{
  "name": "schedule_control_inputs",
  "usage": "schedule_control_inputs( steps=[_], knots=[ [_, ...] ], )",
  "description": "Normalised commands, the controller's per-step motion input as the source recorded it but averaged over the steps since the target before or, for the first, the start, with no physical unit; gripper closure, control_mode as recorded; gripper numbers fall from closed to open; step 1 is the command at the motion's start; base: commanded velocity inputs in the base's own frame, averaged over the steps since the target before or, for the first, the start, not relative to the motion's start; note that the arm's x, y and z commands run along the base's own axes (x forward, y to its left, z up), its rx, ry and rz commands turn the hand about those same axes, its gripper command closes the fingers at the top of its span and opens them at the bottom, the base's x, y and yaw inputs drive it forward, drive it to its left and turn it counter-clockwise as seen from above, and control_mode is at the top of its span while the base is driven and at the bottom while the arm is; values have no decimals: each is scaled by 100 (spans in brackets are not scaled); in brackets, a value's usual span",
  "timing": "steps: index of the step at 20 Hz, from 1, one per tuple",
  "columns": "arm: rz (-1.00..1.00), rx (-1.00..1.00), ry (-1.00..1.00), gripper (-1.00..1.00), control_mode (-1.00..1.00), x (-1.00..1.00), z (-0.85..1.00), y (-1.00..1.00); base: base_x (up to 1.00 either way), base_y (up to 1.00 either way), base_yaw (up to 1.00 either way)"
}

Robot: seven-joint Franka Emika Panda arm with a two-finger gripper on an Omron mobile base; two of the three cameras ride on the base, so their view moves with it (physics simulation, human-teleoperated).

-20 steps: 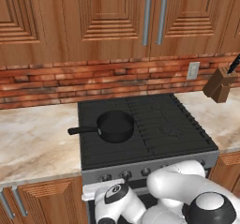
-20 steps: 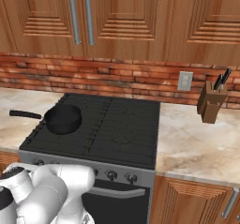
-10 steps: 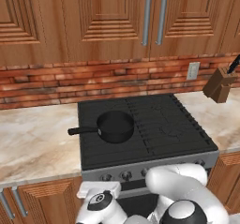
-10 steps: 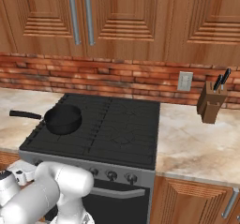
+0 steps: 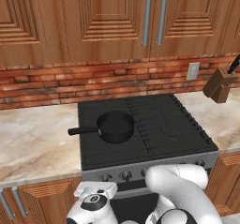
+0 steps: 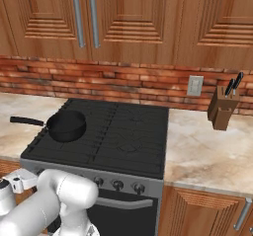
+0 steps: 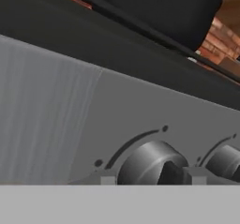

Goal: Turn on the front left burner of the stove.

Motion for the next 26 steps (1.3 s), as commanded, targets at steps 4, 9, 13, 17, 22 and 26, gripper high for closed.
schedule_control_inputs(
  steps=[4, 9, 13, 17, 22, 26],
  knots=[
    [5, -6, 26, 100, -100, 20, -12, 0, 0, 0, 0],
    [18, -17, 46, 100, -100, 20, -14, 0, 0, 0, 0],
    [22, -27, 51, 100, -100, 16, -17, 0, 0, 0, 0],
    [24, -32, 48, 100, -100, 8, -29, 0, 0, 0, 0],
    [29, -27, 35, 100, -100, 10, -44, 0, 0, 0, 0],
    [36, -22, 16, 100, -100, 13, -53, 0, 0, 0, 0]
  ],
)
